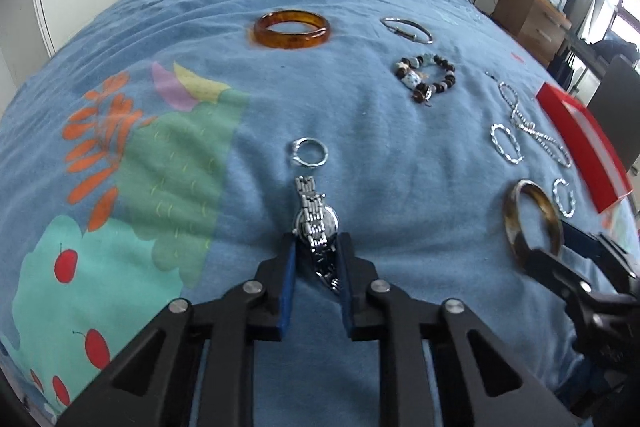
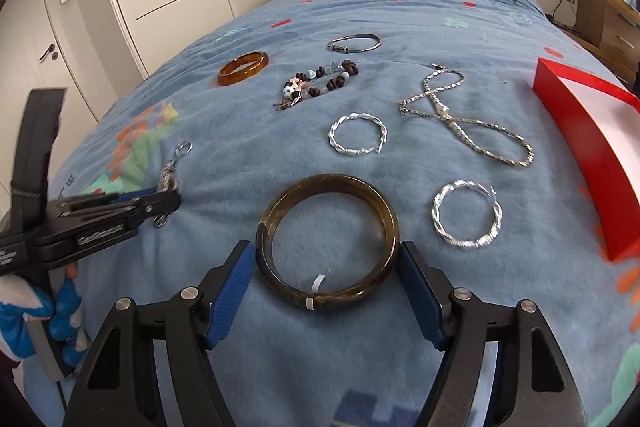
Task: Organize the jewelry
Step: 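Grasp the silver watch with the left gripper while the right gripper grasps the dark brown bangle, then carry the watch and bangle into the red box and open both grippers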
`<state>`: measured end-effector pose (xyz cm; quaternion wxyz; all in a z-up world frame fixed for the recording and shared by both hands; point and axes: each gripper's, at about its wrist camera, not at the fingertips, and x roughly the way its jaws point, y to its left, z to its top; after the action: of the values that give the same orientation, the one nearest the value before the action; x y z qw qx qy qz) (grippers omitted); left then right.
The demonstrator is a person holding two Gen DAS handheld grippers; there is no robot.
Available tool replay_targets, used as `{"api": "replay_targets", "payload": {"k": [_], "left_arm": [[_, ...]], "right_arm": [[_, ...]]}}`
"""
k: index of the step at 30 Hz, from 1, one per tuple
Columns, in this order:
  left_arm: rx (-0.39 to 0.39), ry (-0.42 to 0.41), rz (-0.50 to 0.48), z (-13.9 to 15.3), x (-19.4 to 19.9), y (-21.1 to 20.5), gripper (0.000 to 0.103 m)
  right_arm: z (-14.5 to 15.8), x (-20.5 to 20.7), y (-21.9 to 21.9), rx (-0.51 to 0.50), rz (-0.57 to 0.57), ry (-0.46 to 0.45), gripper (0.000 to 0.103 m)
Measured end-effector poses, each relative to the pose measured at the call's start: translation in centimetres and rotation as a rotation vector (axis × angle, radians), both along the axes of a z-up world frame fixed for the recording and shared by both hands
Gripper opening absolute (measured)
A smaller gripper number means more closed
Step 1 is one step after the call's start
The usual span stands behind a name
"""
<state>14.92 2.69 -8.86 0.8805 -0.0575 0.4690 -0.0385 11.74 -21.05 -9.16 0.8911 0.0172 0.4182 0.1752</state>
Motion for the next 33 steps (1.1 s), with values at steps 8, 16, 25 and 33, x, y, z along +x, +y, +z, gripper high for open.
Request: {"api": "replay_targets", "payload": {"k": [8, 16, 25, 33], "left_arm": [[-0.014, 0.001, 0.004, 0.0, -0.8, 0.5, 0.008], [0.002, -0.003, 0.012, 0.1, -1.0, 0.4, 0.008], [0.003, -0.018, 0.009, 1.3, -2.1, 0.3, 0.006], [-0.007, -0.051, 0.009, 3.9, -4.5, 0.3, 0.006]], "right_arm": [[-0.6, 1.5, 1.1, -0.019, 0.033, -0.006, 0.088], [-0.4, 2.1, 1.3, -0.046, -0.001, -0.019, 0.077], [0.6, 0.6, 1.0, -0.020, 0.031, -0.016, 0.076], [3.1, -3.1, -1.0, 0.078, 0.020, -0.031, 0.076]]}}
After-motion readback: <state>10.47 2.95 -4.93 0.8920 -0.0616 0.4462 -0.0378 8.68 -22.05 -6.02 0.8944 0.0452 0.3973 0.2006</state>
